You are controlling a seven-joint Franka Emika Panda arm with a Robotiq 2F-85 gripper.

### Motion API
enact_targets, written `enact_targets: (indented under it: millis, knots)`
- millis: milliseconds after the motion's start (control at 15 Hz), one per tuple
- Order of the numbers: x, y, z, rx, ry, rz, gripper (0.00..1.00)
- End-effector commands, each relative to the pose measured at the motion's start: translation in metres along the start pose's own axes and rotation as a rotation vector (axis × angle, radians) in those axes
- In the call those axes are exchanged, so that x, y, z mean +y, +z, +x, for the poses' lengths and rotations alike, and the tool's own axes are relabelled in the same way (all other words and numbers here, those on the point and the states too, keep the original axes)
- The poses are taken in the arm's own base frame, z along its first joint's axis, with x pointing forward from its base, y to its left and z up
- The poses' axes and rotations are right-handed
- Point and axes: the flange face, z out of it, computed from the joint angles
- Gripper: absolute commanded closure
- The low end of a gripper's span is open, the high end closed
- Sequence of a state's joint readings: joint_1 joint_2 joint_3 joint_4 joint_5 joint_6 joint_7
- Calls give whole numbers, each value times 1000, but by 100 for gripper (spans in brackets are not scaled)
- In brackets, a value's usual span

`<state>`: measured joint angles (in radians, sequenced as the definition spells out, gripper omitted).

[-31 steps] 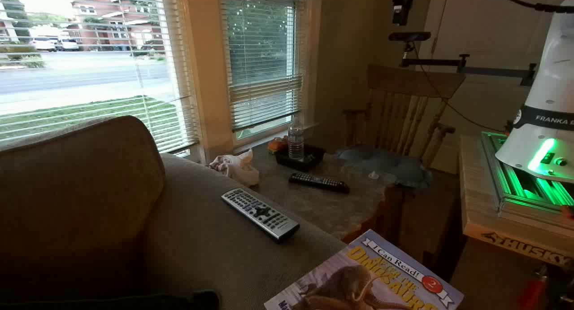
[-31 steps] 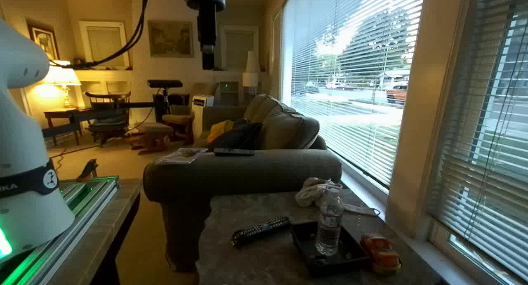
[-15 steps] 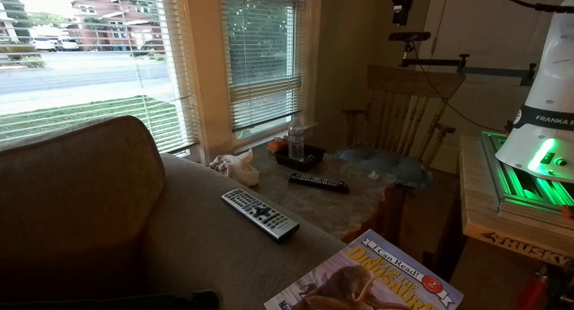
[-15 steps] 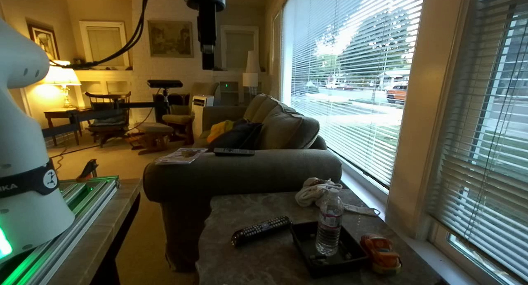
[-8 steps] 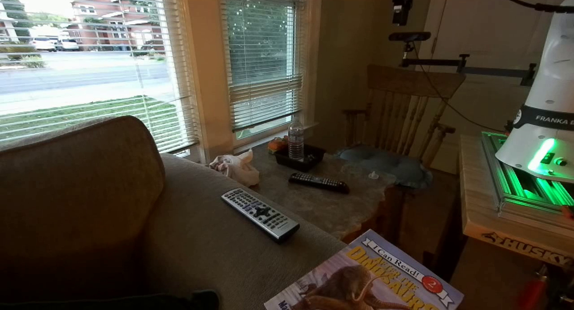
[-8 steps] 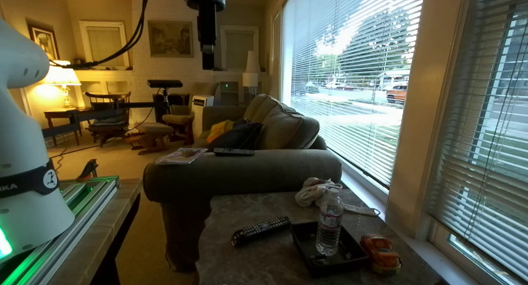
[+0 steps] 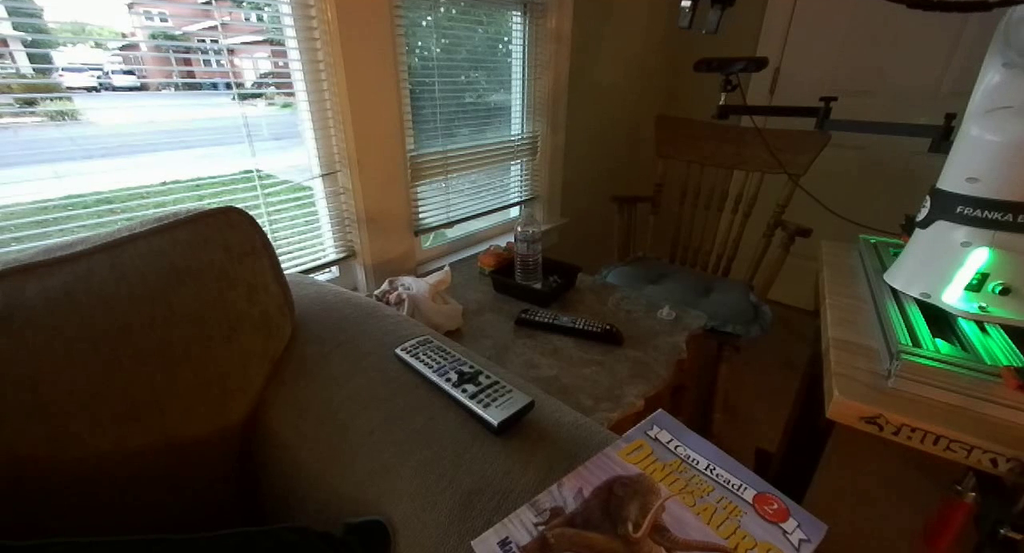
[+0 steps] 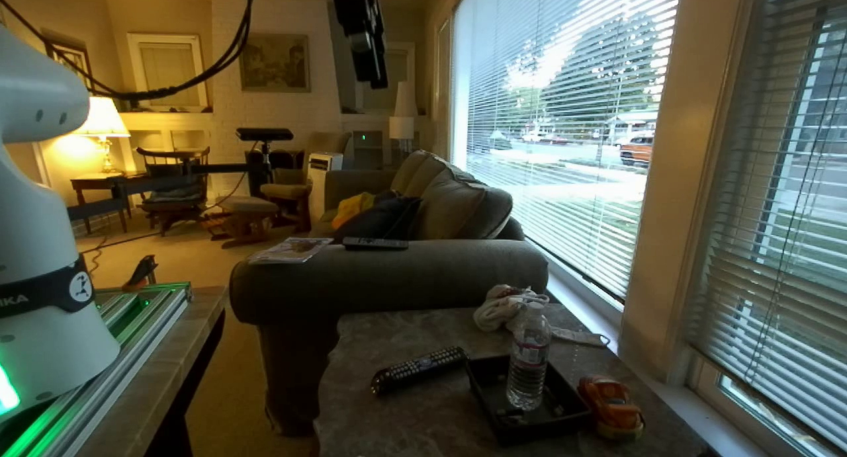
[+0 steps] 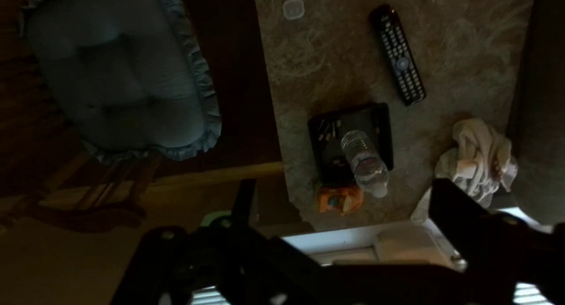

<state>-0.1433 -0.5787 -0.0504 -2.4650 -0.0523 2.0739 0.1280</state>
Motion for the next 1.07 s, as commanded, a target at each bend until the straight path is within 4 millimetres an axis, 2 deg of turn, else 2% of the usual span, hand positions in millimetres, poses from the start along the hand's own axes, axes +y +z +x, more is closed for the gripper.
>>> enact_targets:
  millis: [0, 200, 267, 400, 667, 1000]
  knots:
    - [24, 1, 22, 49, 73, 13, 0]
    - [20, 20, 31, -4, 68, 13, 0]
    - [27, 11, 19, 24, 66, 14, 0]
    - [24, 23, 24, -2, 61, 9, 0]
    - [23, 25, 28, -6, 59, 7, 0]
    - [69, 65, 75, 29, 112, 95, 0]
